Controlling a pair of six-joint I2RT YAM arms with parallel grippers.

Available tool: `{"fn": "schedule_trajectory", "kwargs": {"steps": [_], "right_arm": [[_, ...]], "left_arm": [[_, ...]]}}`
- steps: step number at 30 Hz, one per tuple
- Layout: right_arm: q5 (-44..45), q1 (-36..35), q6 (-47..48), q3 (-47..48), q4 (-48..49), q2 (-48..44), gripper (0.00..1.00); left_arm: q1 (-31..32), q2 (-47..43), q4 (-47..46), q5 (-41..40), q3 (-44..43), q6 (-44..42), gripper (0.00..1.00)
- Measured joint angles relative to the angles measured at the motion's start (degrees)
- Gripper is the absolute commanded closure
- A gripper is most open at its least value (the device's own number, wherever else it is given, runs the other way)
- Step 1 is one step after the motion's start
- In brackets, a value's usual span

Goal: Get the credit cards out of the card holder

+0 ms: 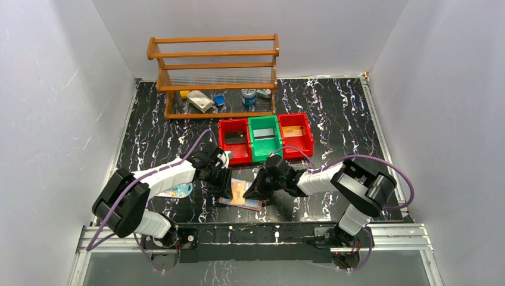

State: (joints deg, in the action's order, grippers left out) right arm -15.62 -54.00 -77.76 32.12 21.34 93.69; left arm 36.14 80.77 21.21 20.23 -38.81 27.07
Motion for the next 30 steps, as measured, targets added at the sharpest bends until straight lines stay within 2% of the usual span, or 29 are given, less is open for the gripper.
{"fn": "schedule_trajectory", "kwargs": {"steps": [3, 4, 5, 30], "right_arm": [[-0.1, 0.0, 0.2, 0.0, 0.1, 0.0, 0.93], [-0.1, 0.0, 0.2, 0.0, 0.2, 0.0, 1.00], [-0.2, 0.0, 0.4, 0.0, 0.3, 0.0, 1.00], [-2.1, 1.1, 0.3, -2.4, 1.9, -1.8, 0.94]], "left_arm": [[0.0, 0.0, 0.0, 0.0, 0.0, 0.0, 0.75], [0.0, 0.0, 0.0, 0.0, 0.0, 0.0, 0.76], [0.0, 0.0, 0.0, 0.0, 0.0, 0.0, 0.76], [0.1, -0.2, 0.2, -0.6, 0.0, 0.0, 0.76]]}}
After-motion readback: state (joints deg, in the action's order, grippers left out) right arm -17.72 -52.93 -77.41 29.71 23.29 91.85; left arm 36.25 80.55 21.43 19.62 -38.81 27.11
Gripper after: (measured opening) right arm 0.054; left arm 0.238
